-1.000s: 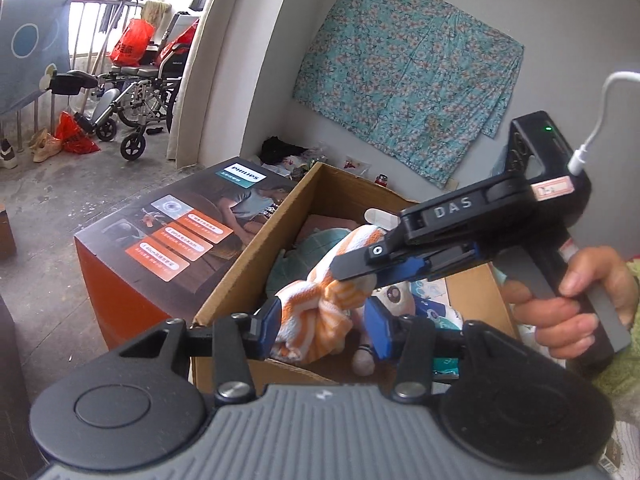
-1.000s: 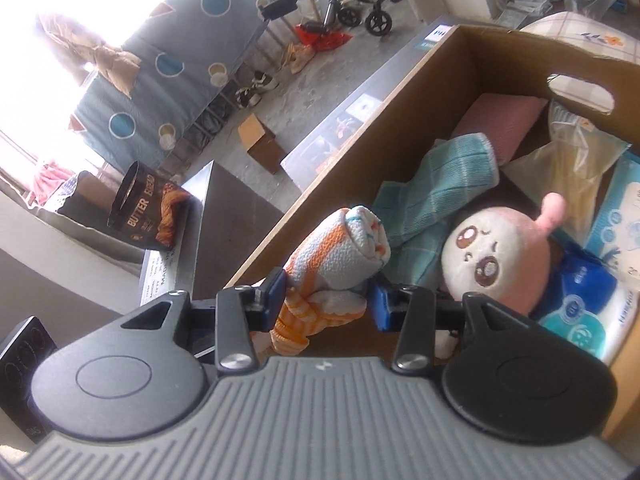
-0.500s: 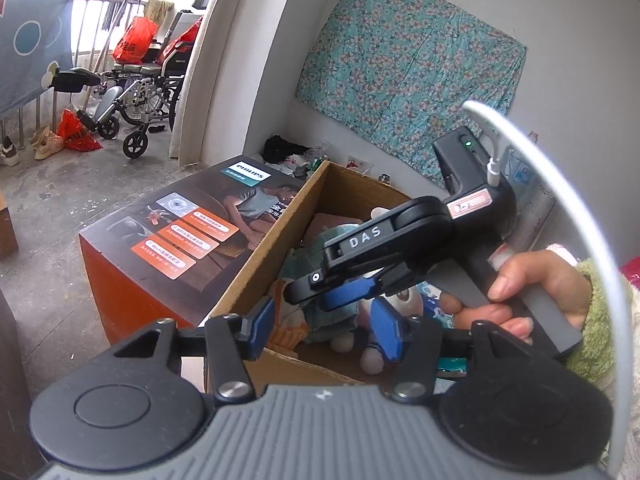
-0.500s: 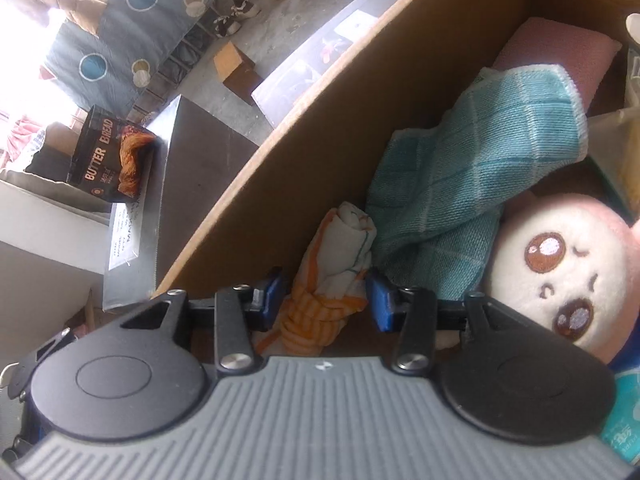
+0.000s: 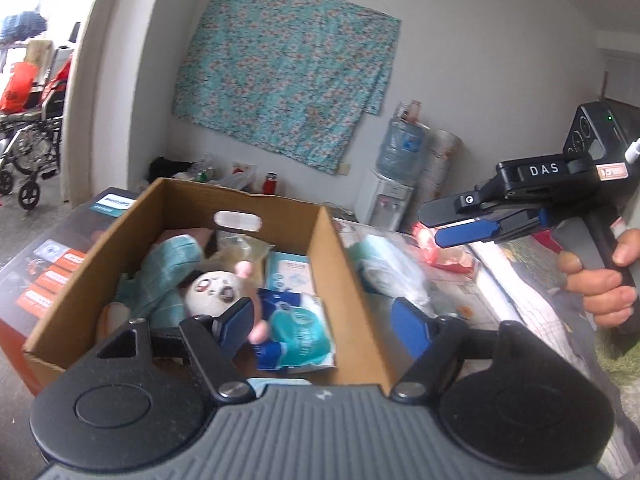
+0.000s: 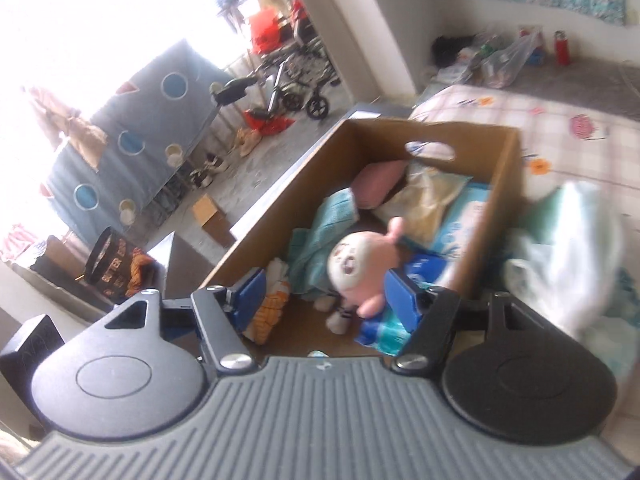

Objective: Organize soft objects
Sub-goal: 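Move the right tool to the gold package while the left tool reaches the green scrunchie, then grasp the gold LOTTE package with the right tool while the left tool grasps the green scrunchie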

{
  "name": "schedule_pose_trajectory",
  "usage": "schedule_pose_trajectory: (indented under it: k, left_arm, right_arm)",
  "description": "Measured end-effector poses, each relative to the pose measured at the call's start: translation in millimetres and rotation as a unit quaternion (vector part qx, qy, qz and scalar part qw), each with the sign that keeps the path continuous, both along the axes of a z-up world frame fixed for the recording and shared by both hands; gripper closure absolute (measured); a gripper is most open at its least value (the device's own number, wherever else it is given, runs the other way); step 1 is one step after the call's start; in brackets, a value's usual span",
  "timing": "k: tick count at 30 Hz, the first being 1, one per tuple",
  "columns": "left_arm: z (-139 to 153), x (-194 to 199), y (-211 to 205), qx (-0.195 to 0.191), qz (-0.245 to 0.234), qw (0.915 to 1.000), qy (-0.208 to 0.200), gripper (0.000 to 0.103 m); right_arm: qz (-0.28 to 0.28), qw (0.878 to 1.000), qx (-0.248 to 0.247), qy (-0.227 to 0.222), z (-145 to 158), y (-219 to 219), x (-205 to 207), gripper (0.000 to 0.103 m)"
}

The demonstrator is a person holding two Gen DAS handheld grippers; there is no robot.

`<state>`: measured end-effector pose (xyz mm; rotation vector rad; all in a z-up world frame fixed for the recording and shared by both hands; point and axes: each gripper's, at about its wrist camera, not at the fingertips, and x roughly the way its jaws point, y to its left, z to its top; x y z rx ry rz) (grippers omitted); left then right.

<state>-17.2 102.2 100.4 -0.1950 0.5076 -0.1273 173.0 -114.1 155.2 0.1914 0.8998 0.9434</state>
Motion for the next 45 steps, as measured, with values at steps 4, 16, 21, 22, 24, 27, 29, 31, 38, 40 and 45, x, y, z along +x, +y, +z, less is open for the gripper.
schedule_pose_trajectory:
  k: [4,16,21,22,24,27,29,31,38,40,45]
  left_arm:
    - [-10,13,-58,0.01,-0.081,0.9966,0.011,0.026]
    - [-93,49,-177,0.059,-0.212,0.9708,0.095,0.026]
    - [-124,64,-192,0.081,-0.213,0.9642,0.135,0.026]
    - [-128,66,-194,0.088,-0.212,0.9634,0.138,0.026]
    - [-136,70,-198,0.101,-0.209,0.9622,0.143,0.026]
    - [-140,74,-201,0.11,-0.206,0.9616,0.144,0.026]
    - [-143,75,-202,0.116,-0.206,0.961,0.143,0.026]
    - [-146,77,-205,0.124,-0.206,0.9602,0.142,0.027]
    - [-156,83,-209,0.149,-0.194,0.9563,0.159,0.031]
    - [-158,85,-206,0.142,-0.189,0.9577,0.164,0.037]
    - [-156,86,-203,0.147,-0.179,0.9591,0.163,0.05]
  right_arm:
    - [-0.079,0.997,-0.016,-0.007,-6,-88,-22,0.033]
    - [-0.245,0.963,-0.092,0.065,-85,-246,-76,0.033]
    - [-0.241,0.956,-0.153,0.074,-110,-259,-86,0.031]
    - [-0.232,0.955,-0.168,0.071,-114,-258,-87,0.03]
    - [-0.205,0.956,-0.198,0.063,-122,-255,-86,0.025]
    - [-0.15,0.955,-0.249,0.053,-135,-246,-83,0.022]
    - [-0.118,0.951,-0.284,0.046,-143,-240,-81,0.021]
    - [-0.086,0.946,-0.312,0.039,-151,-234,-80,0.02]
    - [-0.024,0.932,-0.362,0.03,-175,-222,-73,0.019]
    - [-0.023,0.929,-0.368,0.034,-180,-223,-72,0.019]
    - [-0.039,0.93,-0.363,0.048,-189,-231,-71,0.021]
